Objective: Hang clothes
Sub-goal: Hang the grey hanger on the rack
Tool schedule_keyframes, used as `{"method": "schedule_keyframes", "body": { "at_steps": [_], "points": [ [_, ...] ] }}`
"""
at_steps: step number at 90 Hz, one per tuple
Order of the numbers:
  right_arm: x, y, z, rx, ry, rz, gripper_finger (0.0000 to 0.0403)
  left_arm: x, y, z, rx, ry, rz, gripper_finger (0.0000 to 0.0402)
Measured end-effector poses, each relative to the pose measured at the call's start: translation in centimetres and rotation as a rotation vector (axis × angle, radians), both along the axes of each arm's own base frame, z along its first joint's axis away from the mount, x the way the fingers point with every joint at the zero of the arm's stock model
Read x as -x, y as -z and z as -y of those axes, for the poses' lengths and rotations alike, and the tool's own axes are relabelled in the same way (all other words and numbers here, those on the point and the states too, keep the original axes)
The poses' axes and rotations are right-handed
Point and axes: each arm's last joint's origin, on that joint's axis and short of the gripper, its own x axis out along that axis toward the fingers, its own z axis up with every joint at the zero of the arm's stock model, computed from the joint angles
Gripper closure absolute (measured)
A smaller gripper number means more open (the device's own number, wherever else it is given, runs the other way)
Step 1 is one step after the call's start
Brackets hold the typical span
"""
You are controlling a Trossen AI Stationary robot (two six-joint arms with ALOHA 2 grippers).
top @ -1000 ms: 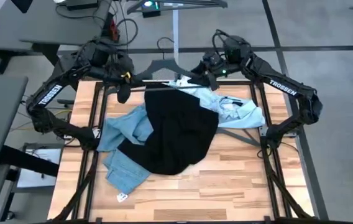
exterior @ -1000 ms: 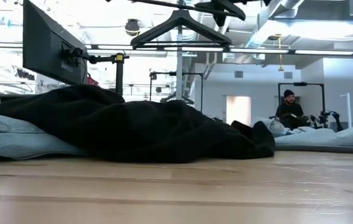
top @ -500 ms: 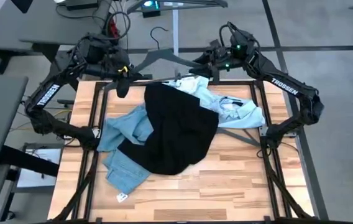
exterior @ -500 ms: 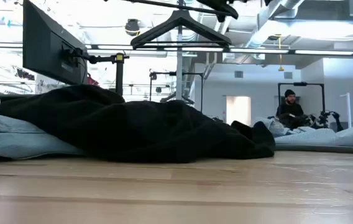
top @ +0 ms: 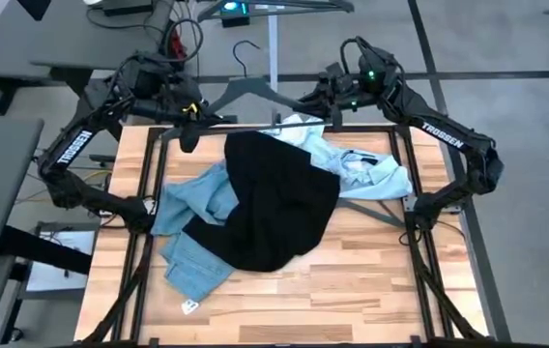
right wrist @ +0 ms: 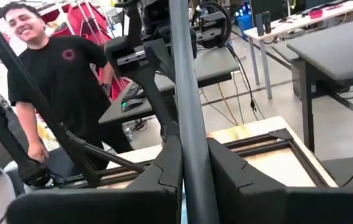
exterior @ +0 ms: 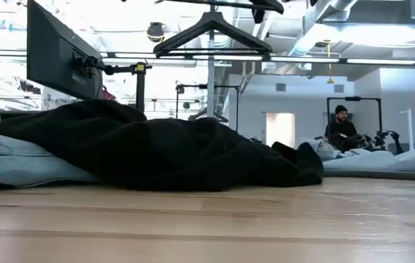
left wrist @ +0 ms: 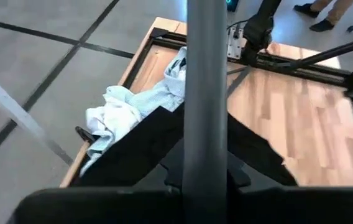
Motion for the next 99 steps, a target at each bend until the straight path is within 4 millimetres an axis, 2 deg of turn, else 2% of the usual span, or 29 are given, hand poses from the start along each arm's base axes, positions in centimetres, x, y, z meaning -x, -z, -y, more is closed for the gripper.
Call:
{"method": "schedule_keyframes", "body": {
  "at_steps": [10,25,36,47,69,84,99],
  "points": [
    [0.2,0.2,0.6,-0.024,0.022,-0.010,0.0372,-0.1,0.0,-0.5,-0.025,-0.050,-0.009,0.0363],
    [0.9,0.2,1.8,-0.014,0.071,-0.008,0.0372,0.0,0.6,-2.1,-0.104,-0.184,-0.097,0.0314],
    [1.9,0.1,3.2,0.003,0.138,0.006,0.0372,0.8,0.2,-3.4,-0.313,-0.372,-0.200,0.0282],
    [2.5,0.1,5.0,0.030,0.193,0.046,0.0372,1.6,-0.8,-4.3,-0.467,-0.518,-0.219,0.0268],
    [0.6,0.6,8.7,0.071,0.195,0.185,0.0372,3.1,-2.9,-4.2,-0.617,-0.591,-0.134,0.0267],
    [-1.6,-0.8,11.3,0.116,0.173,0.221,0.0372,4.4,-3.8,-3.1,-0.670,-0.619,-0.128,0.0267],
    [-3.2,-1.7,13.9,0.143,0.146,0.237,0.0372,5.7,-4.4,-2.3,-0.713,-0.733,-0.156,0.0267]
  ]
}}
